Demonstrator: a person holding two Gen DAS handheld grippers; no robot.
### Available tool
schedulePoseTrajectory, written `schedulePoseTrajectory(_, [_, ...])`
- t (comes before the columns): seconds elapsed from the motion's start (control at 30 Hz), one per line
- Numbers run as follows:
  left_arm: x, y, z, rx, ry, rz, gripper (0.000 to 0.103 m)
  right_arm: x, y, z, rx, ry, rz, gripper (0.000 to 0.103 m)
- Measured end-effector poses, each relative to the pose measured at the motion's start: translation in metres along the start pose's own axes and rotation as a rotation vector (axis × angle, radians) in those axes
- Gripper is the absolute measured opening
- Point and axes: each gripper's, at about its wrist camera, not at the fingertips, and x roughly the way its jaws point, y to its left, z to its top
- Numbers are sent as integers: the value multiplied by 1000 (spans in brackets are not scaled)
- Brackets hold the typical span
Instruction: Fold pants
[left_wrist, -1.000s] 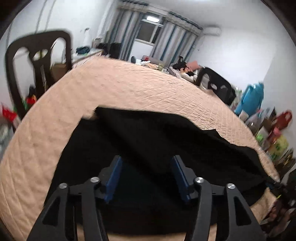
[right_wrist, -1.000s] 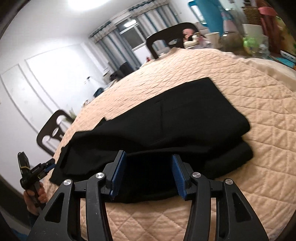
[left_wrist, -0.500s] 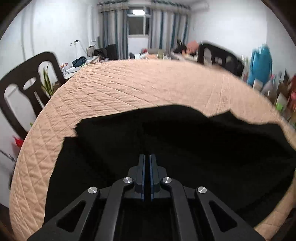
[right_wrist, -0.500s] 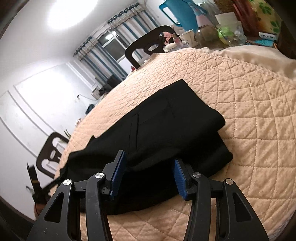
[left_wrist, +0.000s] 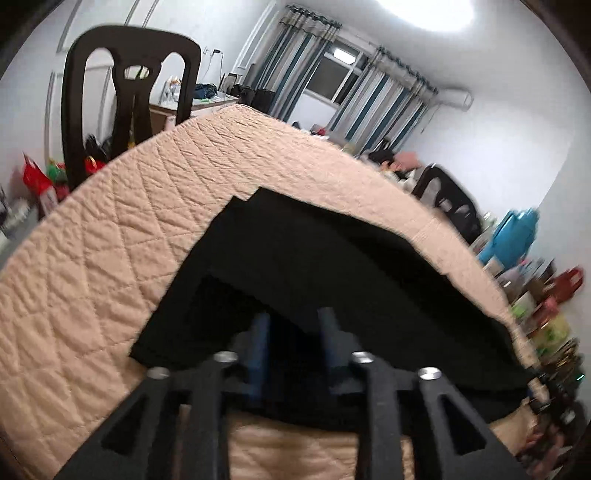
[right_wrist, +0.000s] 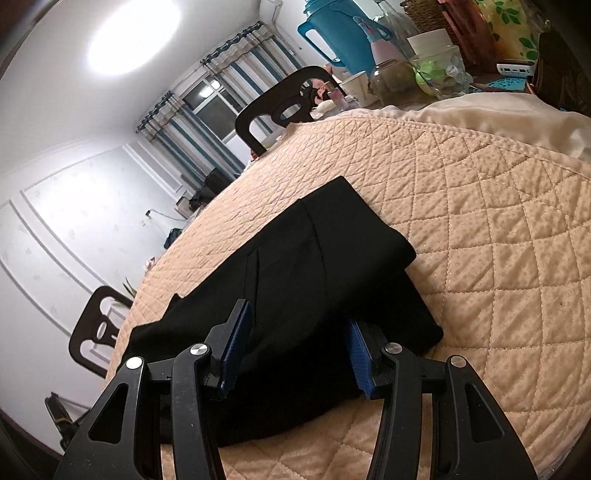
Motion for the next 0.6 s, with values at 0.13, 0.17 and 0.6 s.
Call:
schedulePoseTrajectory(0.13, [5, -3, 4, -39, -1, 5, 46, 1, -4, 3, 18, -22, -11, 50])
schedulePoseTrajectory(0.17, [6, -4, 6, -50, -1, 17, 46, 1, -5, 4, 22, -28, -18, 50])
schedulePoseTrajectory(0.6, [-12, -19, 31, -2, -39, 70, 5, -15, 3, 21, 28, -52, -33, 12])
